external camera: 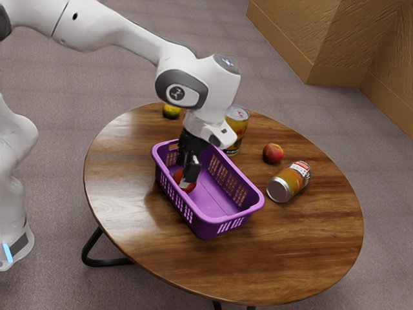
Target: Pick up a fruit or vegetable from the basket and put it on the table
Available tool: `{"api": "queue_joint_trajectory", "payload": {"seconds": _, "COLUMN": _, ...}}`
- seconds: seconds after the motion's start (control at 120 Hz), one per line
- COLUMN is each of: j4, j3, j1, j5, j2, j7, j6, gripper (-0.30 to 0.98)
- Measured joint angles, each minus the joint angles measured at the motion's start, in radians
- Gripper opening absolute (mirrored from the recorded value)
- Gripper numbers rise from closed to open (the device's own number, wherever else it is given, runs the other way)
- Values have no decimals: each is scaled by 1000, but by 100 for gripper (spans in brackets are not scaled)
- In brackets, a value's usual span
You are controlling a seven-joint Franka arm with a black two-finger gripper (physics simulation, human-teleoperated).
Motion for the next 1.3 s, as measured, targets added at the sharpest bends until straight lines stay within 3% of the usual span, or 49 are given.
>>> {"api": "queue_joint_trajectory", "payload": {"seconds": 0.442, "j4": -62, "j3": 37, "j1": -11, "j5": -12, "j2": 40, "j7": -6, "j6": 155, "gripper": 67}}
{"api": "queue_joint_trajectory", "payload": {"seconds": 0.675, "j4": -54, "j3": 35, "j1": -14, "j5": -5, "j2": 62, "j7": -28, "j6": 195, "gripper": 28}}
{"api": "queue_joint_trajectory", "payload": {"seconds": 0.808, "j4": 59, "j3": 34, "j1": -6, "j5": 49, "j2": 35, "j7": -47, "j6": 121, "gripper": 22}}
{"api": "queue_joint_trajectory", "payload": {"seconds": 0.975, "j4": 317, "j3": 80, "j1": 13, "j5": 107, "j2": 47, "j7": -64, "j6": -107, "gripper": 18}}
{"api": "queue_joint_trajectory", "payload": {"seconds": 1.108, "j4": 349, "j3": 108, "j1": 148, "j5": 154, "j2": 39, "j7": -72, "j6": -190, "gripper": 15}}
{"api": "queue_joint_trajectory", "payload": {"seconds": 1.3, "j4": 342, "j3": 206, "j1": 174, "j5": 189, "j2": 20, "j7": -78, "j6": -193, "gripper": 11}}
